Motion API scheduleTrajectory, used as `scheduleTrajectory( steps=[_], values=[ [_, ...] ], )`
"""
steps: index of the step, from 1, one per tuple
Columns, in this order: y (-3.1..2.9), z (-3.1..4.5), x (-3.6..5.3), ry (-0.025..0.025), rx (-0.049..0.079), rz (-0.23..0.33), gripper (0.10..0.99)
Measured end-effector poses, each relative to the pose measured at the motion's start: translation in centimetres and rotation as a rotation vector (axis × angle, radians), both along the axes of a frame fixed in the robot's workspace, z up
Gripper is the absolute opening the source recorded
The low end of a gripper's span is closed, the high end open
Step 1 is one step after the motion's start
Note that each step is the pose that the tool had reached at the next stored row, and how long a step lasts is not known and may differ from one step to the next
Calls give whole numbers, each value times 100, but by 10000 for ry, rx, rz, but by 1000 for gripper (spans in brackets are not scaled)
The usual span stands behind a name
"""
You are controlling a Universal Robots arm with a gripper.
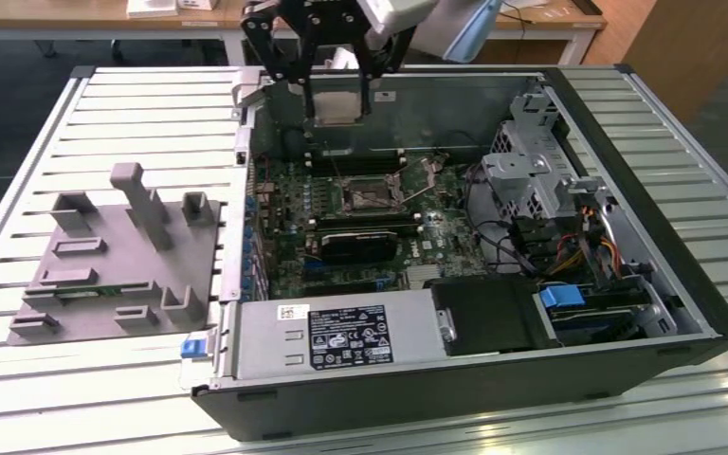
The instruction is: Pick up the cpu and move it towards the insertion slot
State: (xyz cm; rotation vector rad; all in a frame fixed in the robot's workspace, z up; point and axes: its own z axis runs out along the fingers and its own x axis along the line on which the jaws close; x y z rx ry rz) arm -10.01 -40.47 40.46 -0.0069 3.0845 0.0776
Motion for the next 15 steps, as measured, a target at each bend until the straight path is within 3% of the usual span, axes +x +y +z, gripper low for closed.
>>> scheduleTrajectory(
  steps=[8, 15],
  values=[
    [4, -3, 328, 9, 0, 0, 541],
    [69, -26, 500, 13, 0, 1, 541]
  ],
)
